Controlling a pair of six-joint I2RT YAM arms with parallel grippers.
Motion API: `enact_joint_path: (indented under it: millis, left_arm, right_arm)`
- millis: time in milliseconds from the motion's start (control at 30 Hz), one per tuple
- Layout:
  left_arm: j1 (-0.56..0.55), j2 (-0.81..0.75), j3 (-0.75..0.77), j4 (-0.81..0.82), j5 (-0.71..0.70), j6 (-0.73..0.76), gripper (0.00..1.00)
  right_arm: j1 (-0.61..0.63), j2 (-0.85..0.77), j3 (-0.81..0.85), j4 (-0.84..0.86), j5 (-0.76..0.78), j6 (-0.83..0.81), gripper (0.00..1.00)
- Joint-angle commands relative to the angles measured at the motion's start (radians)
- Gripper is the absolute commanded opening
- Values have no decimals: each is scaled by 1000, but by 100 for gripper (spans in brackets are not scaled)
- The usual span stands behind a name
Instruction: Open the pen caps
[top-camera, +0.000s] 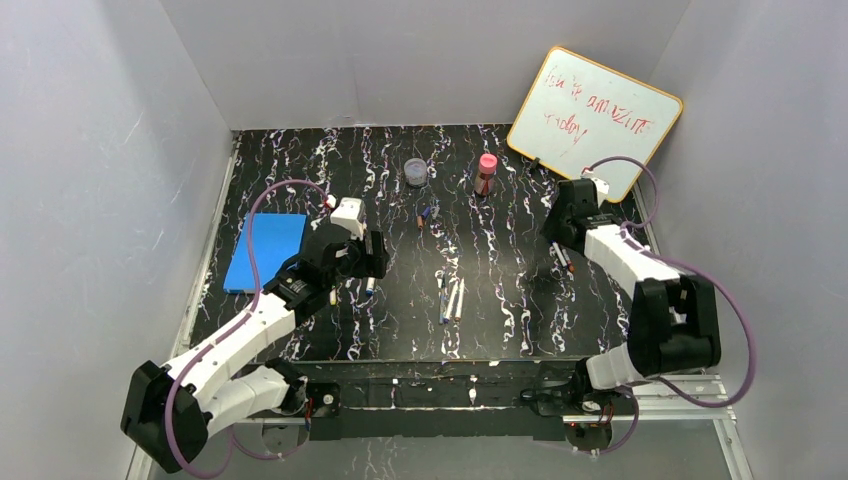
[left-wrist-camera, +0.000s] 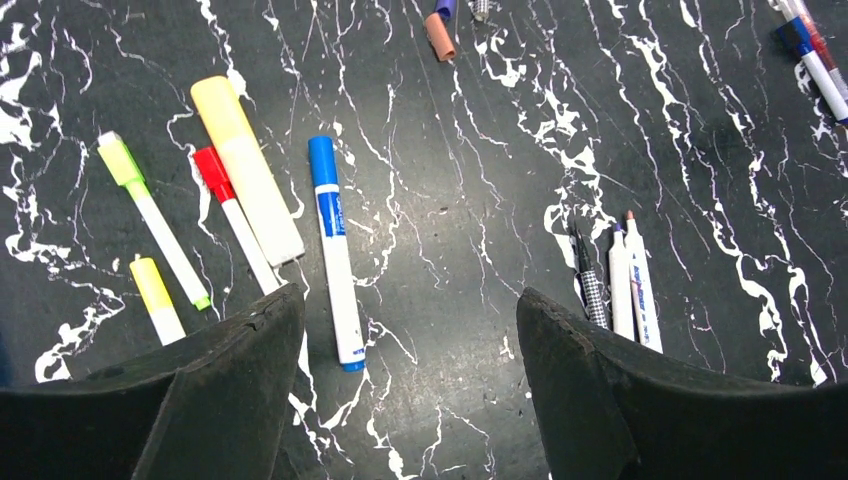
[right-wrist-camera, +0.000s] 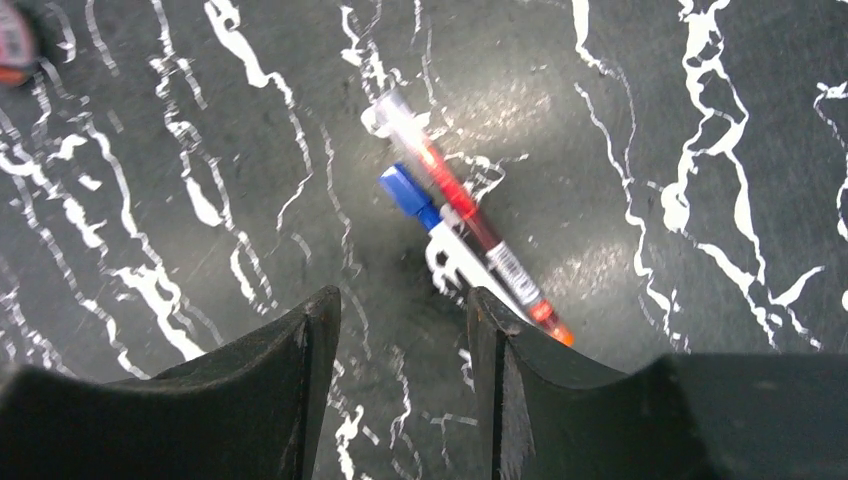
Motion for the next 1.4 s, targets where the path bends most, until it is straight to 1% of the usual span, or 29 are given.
enact_joint_path:
  millis: [0,200,400,767,1033,1200,1367]
  left_arm:
    - [-5,-23,14,25,-1,35,74]
    - [-4,-24,15,33,40,24,73]
    - [-6,-17,15,42,63,19,73]
    - [-9,-20,14,42,57,20,72]
    - [-9,-17,14,45,61,19,72]
    - [-10,-15,14,45,63,17,72]
    - [-11,-15,15,45,66,17,72]
  right_arm:
    - [-55,84,63,63,-46,-68,58]
    - [-63,111,31,100,-103,-92,58]
    - [-63,149,2,115,-104,-86,55]
    - [-74,212,-1,113,-84,-78,53]
    - [-74,231,-20,104,-114,-45,47]
    - [-70,235,-18,79,-141,-16,42]
    - [-42,232,-20,58,-145,-2,32]
